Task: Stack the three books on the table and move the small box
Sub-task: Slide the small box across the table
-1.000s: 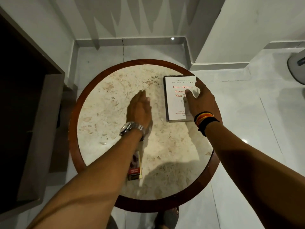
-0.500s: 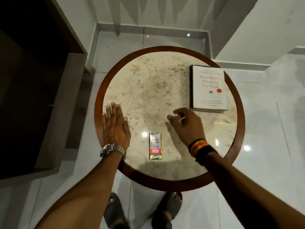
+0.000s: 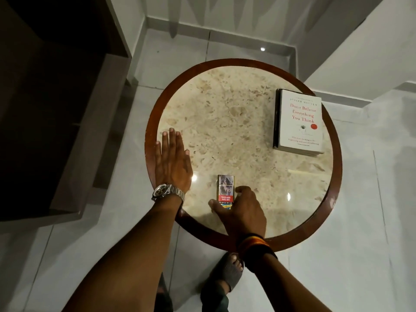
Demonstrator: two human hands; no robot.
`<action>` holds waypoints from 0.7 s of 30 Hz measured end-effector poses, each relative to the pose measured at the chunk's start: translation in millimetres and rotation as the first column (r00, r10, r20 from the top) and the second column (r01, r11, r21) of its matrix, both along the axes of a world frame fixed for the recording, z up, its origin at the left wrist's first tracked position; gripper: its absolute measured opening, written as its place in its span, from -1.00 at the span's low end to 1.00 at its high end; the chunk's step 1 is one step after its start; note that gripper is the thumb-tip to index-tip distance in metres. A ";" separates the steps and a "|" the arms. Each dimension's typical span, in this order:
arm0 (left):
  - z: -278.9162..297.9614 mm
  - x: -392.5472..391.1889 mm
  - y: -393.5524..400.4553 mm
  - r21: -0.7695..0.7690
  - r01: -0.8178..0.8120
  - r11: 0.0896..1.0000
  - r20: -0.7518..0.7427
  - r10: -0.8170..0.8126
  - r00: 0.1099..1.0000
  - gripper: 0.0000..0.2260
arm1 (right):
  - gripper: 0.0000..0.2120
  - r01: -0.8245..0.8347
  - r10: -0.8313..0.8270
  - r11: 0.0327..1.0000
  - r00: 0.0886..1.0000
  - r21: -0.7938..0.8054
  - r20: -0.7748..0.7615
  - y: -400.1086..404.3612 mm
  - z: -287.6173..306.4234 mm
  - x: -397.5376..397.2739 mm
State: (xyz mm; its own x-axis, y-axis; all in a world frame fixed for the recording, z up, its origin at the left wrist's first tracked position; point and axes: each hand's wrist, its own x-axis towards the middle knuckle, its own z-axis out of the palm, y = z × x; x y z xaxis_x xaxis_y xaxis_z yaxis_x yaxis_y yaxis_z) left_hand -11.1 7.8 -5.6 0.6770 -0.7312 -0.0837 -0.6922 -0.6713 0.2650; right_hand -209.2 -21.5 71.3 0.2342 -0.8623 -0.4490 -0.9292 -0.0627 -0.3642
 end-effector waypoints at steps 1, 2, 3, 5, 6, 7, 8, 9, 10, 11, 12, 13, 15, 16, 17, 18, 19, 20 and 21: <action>0.6 0.0 -0.3 0.001 0.002 1.000 -0.001 -0.002 1.000 -0.34 | -0.33 0.018 -0.018 1.000 1.000 -0.008 -0.001 1.0 -0.6 4.2; 1.1 -0.1 -0.2 0.001 0.004 1.000 -0.002 -0.004 1.000 -0.33 | -0.41 0.034 -0.034 0.999 0.999 -0.015 0.002 1.5 -0.4 7.7; 1.6 0.0 -0.2 0.001 0.006 1.000 -0.002 -0.006 1.000 -0.33 | -0.47 0.049 -0.048 0.999 0.999 -0.024 0.011 1.0 -0.1 11.4; 1.9 -0.6 -0.7 0.003 0.009 1.000 -0.004 -0.009 1.000 -0.32 | -0.53 0.080 -0.079 0.996 0.996 -0.041 0.043 -4.5 1.4 20.2; 1.4 -0.6 -1.3 0.005 0.009 1.000 0.000 -0.009 1.000 -0.33 | -0.54 0.098 -0.094 0.994 0.993 -0.049 0.068 -10.0 2.8 27.6; 0.9 -0.5 -2.1 0.004 0.007 1.000 0.005 -0.007 1.000 -0.33 | -0.55 0.115 -0.109 0.992 0.989 -0.057 0.098 -17.5 4.7 36.8; 0.5 1.1 -3.7 0.000 0.005 1.000 0.007 -0.005 1.000 -0.33 | -0.56 0.132 -0.123 0.989 0.984 -0.067 0.127 -26.8 6.6 48.4; 0.6 3.9 -5.9 -0.006 0.006 1.000 0.004 -0.006 1.000 -0.33 | -0.56 0.145 -0.131 0.986 0.979 -0.078 0.153 -37.7 8.1 61.6; 0.6 6.9 -8.1 -0.011 0.011 1.000 0.003 -0.011 1.000 -0.32 | -0.56 0.153 -0.136 0.984 0.975 -0.086 0.174 -49.2 9.5 74.8; 0.5 11.0 -11.0 -0.013 0.023 1.000 0.008 -0.023 1.000 -0.32 | -0.56 0.160 -0.140 0.983 0.971 -0.091 0.192 -61.5 10.3 89.1; 0.0 14.7 -13.6 -0.014 0.036 0.999 0.017 -0.036 0.999 -0.33 | -0.56 0.164 -0.142 0.982 0.969 -0.093 0.204 -73.8 10.6 103.0; -1.2 18.0 -15.7 -0.015 0.049 0.999 0.026 -0.048 0.998 -0.35 | -0.55 0.163 -0.140 0.982 0.967 -0.094 0.213 -85.9 10.3 116.6; -4.3 21.4 -16.8 -0.018 0.058 0.998 0.045 -0.057 0.997 -0.40 | -0.51 0.158 -0.132 0.982 0.966 -0.102 0.223 -107.6 8.1 141.5; -6.1 22.4 -16.6 -0.019 0.057 0.998 0.055 -0.056 0.997 -0.42 | -0.49 0.156 -0.128 0.982 0.966 -0.110 0.223 -117.6 6.4 153.1; -7.6 22.7 -15.9 -0.019 0.056 0.998 0.066 -0.055 0.996 -0.42 | -0.47 0.152 -0.123 0.981 0.967 -0.118 0.221 -126.2 5.1 163.2; -9.0 23.0 -15.2 -0.015 0.057 0.998 0.077 -0.056 0.995 -0.42 | -0.45 0.145 -0.116 0.982 0.969 -0.124 0.217 -133.3 3.4 172.2; -10.3 23.5 -15.0 -0.012 0.060 0.998 0.085 -0.059 0.995 -0.42 | -0.44 0.137 -0.107 0.982 0.972 -0.131 0.210 -139.3 1.7 180.2; -11.1 23.3 -14.9 -0.015 0.060 0.998 0.088 -0.059 0.994 -0.42 | -0.43 0.127 -0.098 0.982 0.974 -0.138 0.202 -143.6 0.2 186.2; -11.3 23.6 -15.2 -0.021 0.057 0.998 0.090 -0.055 0.994 -0.41 | -0.42 0.120 -0.091 0.983 0.977 -0.142 0.195 -146.6 -1.4 191.6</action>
